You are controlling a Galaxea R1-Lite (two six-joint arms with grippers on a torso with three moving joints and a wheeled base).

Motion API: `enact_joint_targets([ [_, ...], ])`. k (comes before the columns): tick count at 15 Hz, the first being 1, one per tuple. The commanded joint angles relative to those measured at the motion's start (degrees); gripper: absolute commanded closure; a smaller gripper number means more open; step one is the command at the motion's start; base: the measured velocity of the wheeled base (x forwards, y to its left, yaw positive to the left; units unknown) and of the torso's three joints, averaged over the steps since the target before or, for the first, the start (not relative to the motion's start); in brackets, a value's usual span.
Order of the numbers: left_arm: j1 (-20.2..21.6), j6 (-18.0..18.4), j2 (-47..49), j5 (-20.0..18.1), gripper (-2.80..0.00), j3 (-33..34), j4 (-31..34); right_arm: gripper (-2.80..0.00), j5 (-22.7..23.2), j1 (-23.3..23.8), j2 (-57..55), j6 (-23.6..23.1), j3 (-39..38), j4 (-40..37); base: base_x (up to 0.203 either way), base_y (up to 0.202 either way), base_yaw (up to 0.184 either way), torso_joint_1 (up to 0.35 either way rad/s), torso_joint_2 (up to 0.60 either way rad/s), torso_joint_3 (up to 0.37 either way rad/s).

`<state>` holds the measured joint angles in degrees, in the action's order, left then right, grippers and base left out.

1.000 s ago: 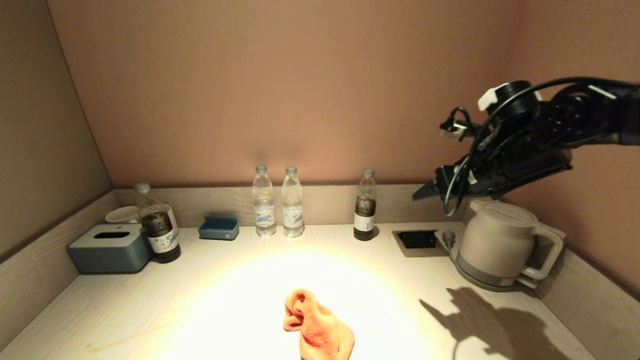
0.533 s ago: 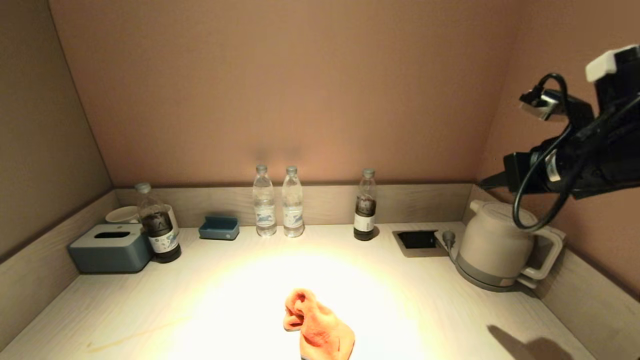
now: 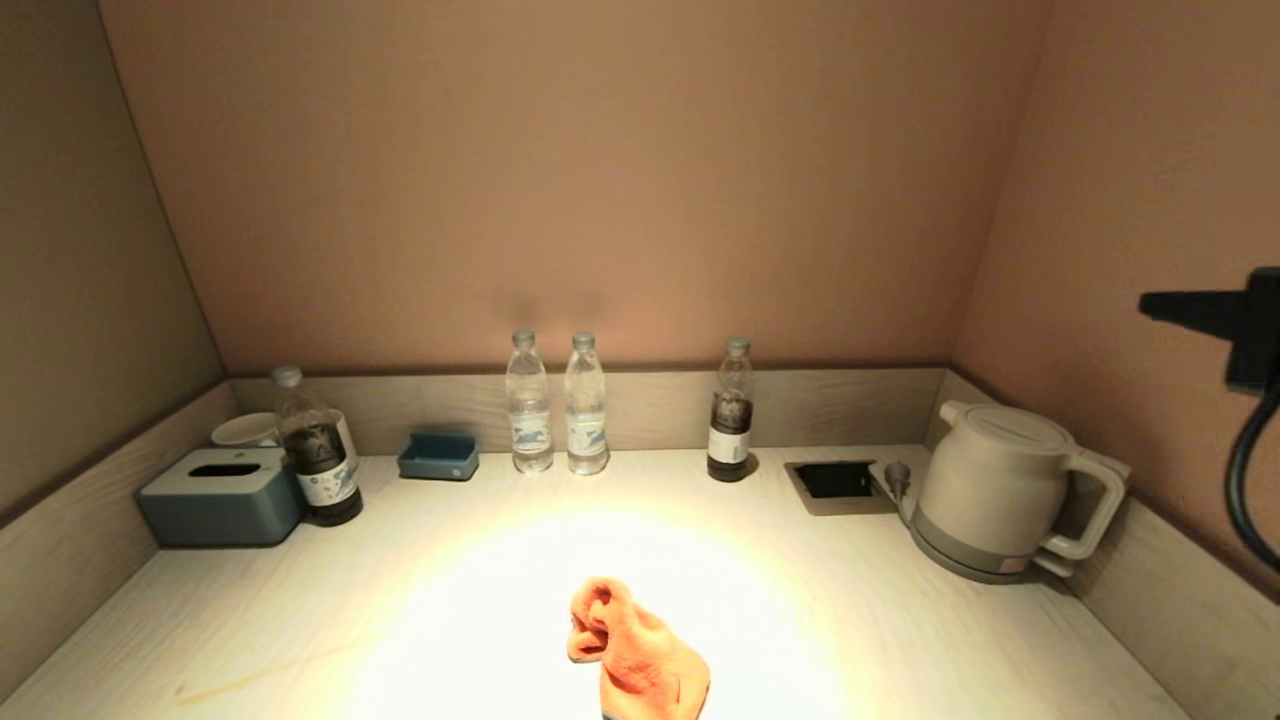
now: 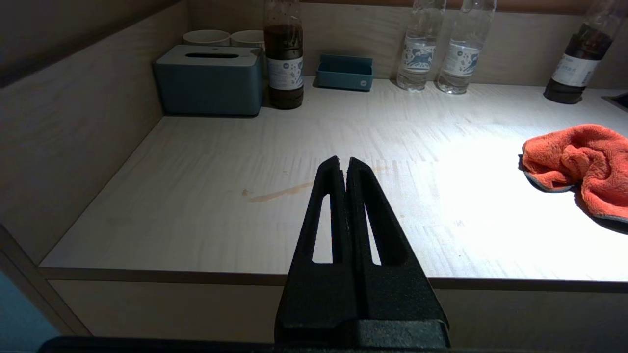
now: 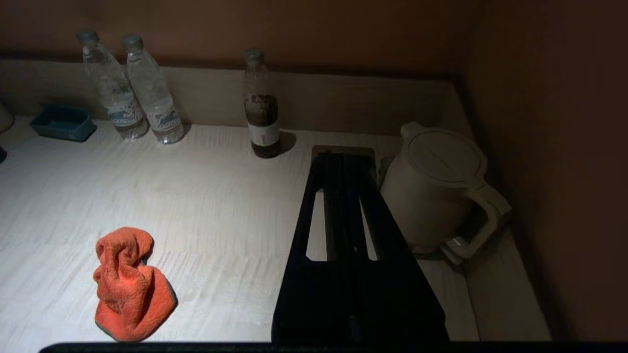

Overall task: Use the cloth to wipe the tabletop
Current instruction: Pick up the tablecloth

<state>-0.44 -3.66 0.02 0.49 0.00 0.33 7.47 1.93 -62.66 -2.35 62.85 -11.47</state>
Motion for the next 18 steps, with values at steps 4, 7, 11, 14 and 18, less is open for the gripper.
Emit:
enact_joint_targets([
  [4, 0.00, -0.03, -0.02, 0.04, 0.00, 0.00, 0.02, 0.00, -7.77, -0.06, 19.37, 0.05, -9.62, 4.05, 0.000, 0.000, 0.000, 0.000, 0.00, 0.000],
  [7, 0.00, -0.03, -0.02, 0.04, 0.00, 0.00, 0.02, 0.00, -8.77, -0.04, 22.93, 0.21, -11.36, 4.03, 0.000, 0.000, 0.000, 0.000, 0.00, 0.000],
  [11, 0.00, -0.03, -0.02, 0.04, 0.00, 0.00, 0.02, 0.00, -10.02, -0.08, 28.76, 0.05, -15.06, 4.17, 0.000, 0.000, 0.000, 0.000, 0.00, 0.000],
  [14, 0.00, -0.03, -0.02, 0.04, 0.00, 0.00, 0.02, 0.00, -10.24, -0.01, 35.35, -0.29, -18.39, 4.03, 0.000, 0.000, 0.000, 0.000, 0.00, 0.000],
  [18, 0.00, -0.03, -0.02, 0.04, 0.00, 0.00, 0.02, 0.00, -10.44, -0.05, 40.75, -1.07, -22.17, 3.87, 0.000, 0.000, 0.000, 0.000, 0.00, 0.000],
])
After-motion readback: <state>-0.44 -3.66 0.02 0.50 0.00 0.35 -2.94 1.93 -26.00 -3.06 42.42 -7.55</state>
